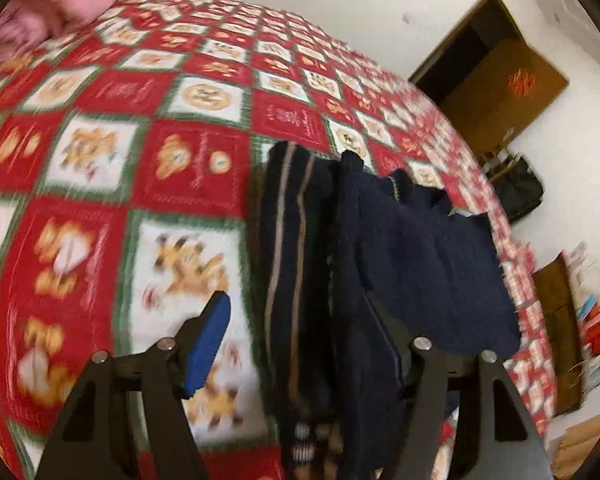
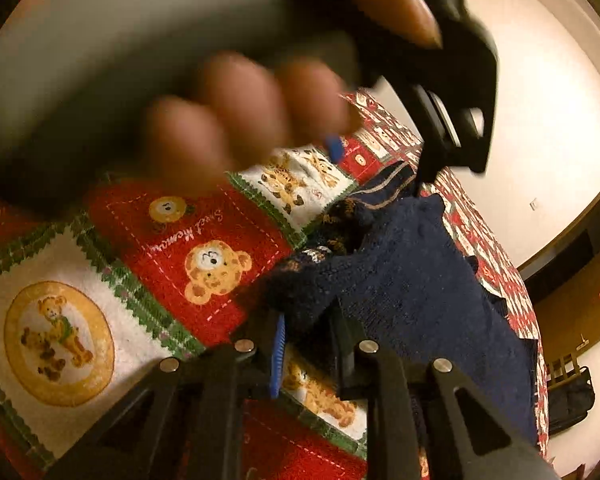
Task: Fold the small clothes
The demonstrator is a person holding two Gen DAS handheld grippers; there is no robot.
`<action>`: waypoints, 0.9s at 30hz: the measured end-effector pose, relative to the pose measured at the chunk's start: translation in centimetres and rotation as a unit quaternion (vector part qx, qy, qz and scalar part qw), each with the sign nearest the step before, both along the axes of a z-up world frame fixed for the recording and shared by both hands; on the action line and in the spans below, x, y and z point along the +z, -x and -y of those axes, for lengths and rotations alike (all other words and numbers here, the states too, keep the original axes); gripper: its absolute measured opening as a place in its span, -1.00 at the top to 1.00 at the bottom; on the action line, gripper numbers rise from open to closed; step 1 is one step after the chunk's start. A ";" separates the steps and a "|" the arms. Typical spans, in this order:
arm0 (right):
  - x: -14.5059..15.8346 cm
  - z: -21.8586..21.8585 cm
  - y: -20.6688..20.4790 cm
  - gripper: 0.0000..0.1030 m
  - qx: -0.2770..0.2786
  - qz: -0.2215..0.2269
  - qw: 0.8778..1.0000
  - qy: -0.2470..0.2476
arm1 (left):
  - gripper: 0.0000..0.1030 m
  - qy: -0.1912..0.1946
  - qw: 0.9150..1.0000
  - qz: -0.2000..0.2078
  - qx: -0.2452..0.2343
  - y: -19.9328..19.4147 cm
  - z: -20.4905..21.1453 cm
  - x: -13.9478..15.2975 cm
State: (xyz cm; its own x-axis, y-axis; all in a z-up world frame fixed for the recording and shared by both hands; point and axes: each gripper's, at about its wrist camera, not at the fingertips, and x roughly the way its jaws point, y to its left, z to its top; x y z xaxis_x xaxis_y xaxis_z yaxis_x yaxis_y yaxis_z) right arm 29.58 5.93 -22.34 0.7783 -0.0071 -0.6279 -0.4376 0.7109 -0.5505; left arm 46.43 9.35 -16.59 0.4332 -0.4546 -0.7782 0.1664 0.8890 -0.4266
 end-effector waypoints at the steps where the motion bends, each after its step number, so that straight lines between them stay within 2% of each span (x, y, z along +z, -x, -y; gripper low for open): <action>1: 0.0 0.0 0.1 0.65 0.000 0.003 1.000 0.003 | -0.35 -0.009 1.000 -0.003 0.002 -0.6 0.4 -0.1; 4: 0.0 0.2 -0.1 0.65 -0.001 0.000 1.000 -0.006 | -0.35 -0.008 1.000 -0.018 -0.008 -2.4 0.9 -0.4; 6: 0.0 0.1 -0.1 0.65 -0.001 0.003 1.000 -0.005 | -0.35 -0.008 1.000 -0.015 -0.009 -3.0 0.9 -0.3; 8: -0.1 0.1 -0.1 0.65 0.000 0.006 1.000 -0.001 | -0.35 0.010 0.999 -0.031 -0.030 -3.7 1.1 -0.6; 10: 0.0 0.1 -0.1 0.65 -0.001 0.005 1.000 -0.005 | -0.35 0.019 0.998 -0.047 -0.029 -4.2 0.9 -1.1; 13: -0.1 0.1 -0.1 0.65 -0.001 0.005 1.000 -0.006 | -0.35 0.063 0.995 -0.062 -0.035 -4.7 0.4 -1.3; 15: -0.1 0.1 -0.1 0.65 -0.001 0.007 1.000 -0.004 | -0.53 0.102 0.991 -0.075 -0.040 -5.3 0.1 -1.6; 16: -0.1 0.0 -0.1 0.65 -0.001 0.007 1.000 -0.004 | -0.68 0.111 0.990 -0.079 -0.041 -5.5 0.1 -1.8; 17: -0.1 0.0 0.0 0.65 -0.001 0.007 1.000 -0.005 | -0.70 0.115 0.989 -0.079 -0.039 -5.8 0.3 -1.8; 22: -0.1 0.1 0.0 0.65 -0.001 0.007 1.000 -0.007 | -0.70 0.081 0.994 -0.075 -0.023 -7.0 1.0 -2.5; 24: -0.1 0.1 0.1 0.65 -0.001 0.008 1.000 -0.006 | -0.70 0.074 0.993 -0.082 -0.033 -7.1 1.5 -3.1; 27: -0.1 0.1 0.0 0.65 -0.001 0.008 1.000 -0.007 | -0.67 0.053 0.996 -0.066 -0.039 -7.1 2.0 -2.9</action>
State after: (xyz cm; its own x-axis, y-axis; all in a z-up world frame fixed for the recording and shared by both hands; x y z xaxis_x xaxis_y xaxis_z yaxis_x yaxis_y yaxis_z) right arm 29.58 5.79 -22.48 0.7877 0.0007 -0.6160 -0.4280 0.7199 -0.5464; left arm 53.52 7.36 -19.51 0.2912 -0.5651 -0.7719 0.1696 0.8246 -0.5396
